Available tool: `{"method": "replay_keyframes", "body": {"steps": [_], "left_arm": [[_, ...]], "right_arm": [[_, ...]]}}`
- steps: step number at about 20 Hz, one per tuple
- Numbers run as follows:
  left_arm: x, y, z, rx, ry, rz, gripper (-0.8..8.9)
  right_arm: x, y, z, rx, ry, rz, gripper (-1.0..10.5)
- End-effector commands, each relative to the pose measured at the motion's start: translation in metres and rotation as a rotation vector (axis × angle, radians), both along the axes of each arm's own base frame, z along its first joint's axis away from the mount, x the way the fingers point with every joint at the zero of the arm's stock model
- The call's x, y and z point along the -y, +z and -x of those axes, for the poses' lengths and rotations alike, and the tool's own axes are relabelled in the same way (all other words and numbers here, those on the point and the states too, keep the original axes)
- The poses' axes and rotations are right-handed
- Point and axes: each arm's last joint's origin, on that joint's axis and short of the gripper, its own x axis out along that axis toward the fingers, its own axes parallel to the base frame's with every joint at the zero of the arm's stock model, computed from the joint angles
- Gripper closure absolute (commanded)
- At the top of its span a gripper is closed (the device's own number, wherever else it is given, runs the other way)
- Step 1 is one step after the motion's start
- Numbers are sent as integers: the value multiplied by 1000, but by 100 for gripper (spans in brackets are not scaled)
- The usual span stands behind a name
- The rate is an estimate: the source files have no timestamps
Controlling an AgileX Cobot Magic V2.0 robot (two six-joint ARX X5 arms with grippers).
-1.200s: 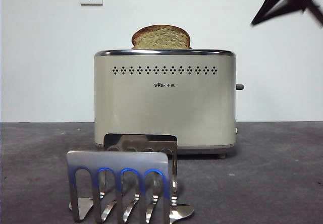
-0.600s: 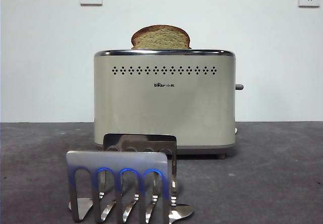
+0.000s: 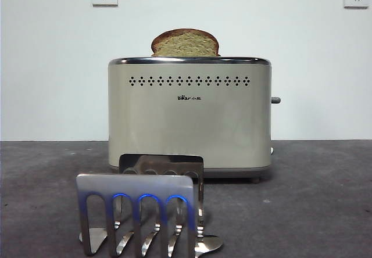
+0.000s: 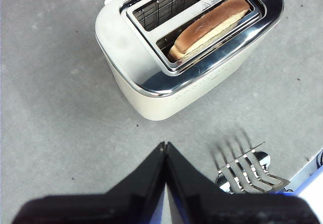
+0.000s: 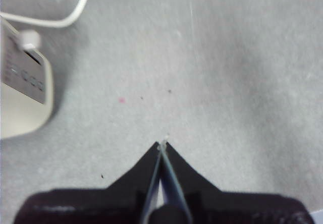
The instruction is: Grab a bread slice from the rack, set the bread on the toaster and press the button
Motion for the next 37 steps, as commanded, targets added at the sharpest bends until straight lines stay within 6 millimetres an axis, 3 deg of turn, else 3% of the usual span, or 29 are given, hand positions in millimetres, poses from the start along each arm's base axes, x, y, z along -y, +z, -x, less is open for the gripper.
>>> {"method": "replay_keyframes", "body": {"steps": [1,6,10,13,18,22,26,30,37], "left_arm": [[-4,0,-1,-1,26,5,817],[-14,9,13,115,-64,-77,817],[-39,0,23,296,30,10,817],[-59,-37,33,409,101,68,817],[-86,-136,62,534,245,75,817],[-93,-203,88,611,374,190,817],[-94,-250,101,617,406,219,817],[-94,-280,104,643,450,307,817],[-97,-289,106,723,551,286,817]], "right_arm": [[-2,-8,-12,-44,3,13,947],[-5,-20,-34,-124,3,25,946],[-7,-28,-47,-171,3,33,946],[-8,-32,-52,-189,3,35,946],[-9,-32,-54,-186,3,35,946],[-9,-31,-57,-160,3,31,946],[-9,-30,-59,-128,3,26,946],[-10,-28,-62,-93,3,20,946],[-10,-26,-66,-51,3,14,946]]}}
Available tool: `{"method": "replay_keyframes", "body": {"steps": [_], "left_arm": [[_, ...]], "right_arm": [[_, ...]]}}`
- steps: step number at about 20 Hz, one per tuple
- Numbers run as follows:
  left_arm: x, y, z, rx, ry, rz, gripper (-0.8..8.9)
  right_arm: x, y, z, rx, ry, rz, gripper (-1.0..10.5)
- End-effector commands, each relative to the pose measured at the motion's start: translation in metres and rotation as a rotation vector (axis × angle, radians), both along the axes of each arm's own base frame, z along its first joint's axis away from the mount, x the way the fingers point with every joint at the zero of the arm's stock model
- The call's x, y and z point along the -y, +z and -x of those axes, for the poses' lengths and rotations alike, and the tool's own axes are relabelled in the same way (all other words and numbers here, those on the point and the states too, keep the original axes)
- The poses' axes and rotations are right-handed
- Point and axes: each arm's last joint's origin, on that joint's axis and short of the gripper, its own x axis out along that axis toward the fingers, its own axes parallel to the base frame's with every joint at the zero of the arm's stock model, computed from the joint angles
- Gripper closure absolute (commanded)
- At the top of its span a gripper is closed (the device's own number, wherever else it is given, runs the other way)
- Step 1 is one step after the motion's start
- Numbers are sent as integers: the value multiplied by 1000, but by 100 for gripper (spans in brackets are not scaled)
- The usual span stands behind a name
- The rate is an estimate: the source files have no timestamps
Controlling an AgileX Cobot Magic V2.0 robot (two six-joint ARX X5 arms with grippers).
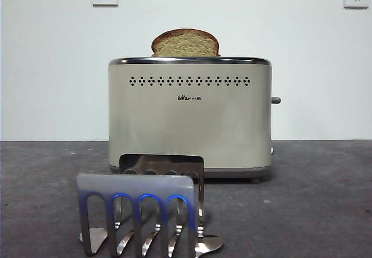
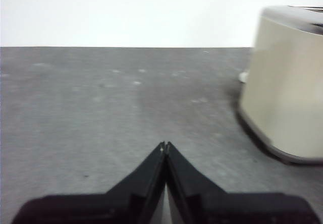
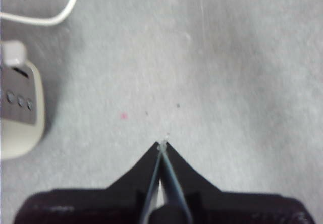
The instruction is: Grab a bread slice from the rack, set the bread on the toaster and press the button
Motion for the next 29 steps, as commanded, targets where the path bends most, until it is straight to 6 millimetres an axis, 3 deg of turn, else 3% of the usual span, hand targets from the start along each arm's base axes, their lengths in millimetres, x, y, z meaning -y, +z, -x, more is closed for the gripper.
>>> {"method": "replay_keyframes", "body": {"steps": [1,22,24,27,29], "left_arm": [[-2,-5,0,-20,54,-5,817],[-2,-12,-3,-102,44,-40,817],[-2,-12,-3,-108,44,-40,817],[-2,-12,-3,-111,44,-40,817],[-2,-12,-3,-111,44,-40,817]], "right_arm": [[0,-2,-3,9,3,2,946],[2,-1,-3,23,-15,14,946],[4,4,3,66,-39,40,946],[9,12,29,243,-65,38,946],[14,-1,46,371,-85,18,946]]}}
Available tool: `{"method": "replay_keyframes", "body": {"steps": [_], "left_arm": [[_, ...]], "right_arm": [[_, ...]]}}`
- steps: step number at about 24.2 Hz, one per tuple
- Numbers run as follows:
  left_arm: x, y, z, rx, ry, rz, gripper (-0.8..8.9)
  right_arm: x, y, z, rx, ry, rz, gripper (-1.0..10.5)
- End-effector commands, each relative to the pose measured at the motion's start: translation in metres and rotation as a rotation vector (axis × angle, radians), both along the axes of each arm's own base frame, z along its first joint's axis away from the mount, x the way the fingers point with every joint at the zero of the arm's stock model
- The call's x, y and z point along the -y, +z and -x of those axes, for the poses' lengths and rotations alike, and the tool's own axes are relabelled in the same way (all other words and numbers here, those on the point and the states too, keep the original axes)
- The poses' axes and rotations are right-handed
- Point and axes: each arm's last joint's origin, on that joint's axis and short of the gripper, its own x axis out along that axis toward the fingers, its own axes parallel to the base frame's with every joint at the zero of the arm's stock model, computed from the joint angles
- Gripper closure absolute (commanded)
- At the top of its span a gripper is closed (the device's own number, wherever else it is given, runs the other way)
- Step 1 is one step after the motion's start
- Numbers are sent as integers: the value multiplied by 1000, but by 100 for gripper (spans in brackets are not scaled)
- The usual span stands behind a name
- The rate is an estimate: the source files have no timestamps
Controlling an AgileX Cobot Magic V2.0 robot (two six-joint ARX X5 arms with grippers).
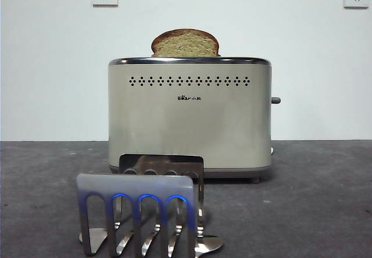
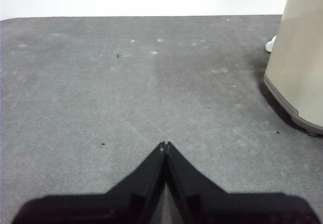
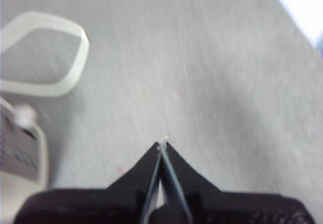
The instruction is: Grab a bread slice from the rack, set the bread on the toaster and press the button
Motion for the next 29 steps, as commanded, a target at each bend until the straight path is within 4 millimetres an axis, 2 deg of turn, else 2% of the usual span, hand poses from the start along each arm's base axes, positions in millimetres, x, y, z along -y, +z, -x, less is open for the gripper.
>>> {"method": "replay_keyframes", "body": {"steps": [1,3,4,8,11,18,24,29], "left_arm": [[0,-3,0,-2,2,-1,817],[0,-3,0,-2,2,-1,817],[0,-3,0,-2,2,-1,817],[0,-3,0,-2,2,-1,817],[0,-3,0,-3,2,-1,817],[0,-3,0,-3,2,-1,817],[0,-3,0,-3,2,-1,817],[0,-3,0,-2,2,-1,817]], "right_arm": [[7,-25,15,137,-24,-9,946],[13,-62,26,280,-30,-21,946],[15,-87,33,339,-13,-35,946],[18,-169,58,511,83,-65,946],[19,-195,66,532,129,-33,946],[17,-224,72,523,246,55,946],[16,-232,79,440,288,121,946],[16,-232,79,442,292,121,946]]}}
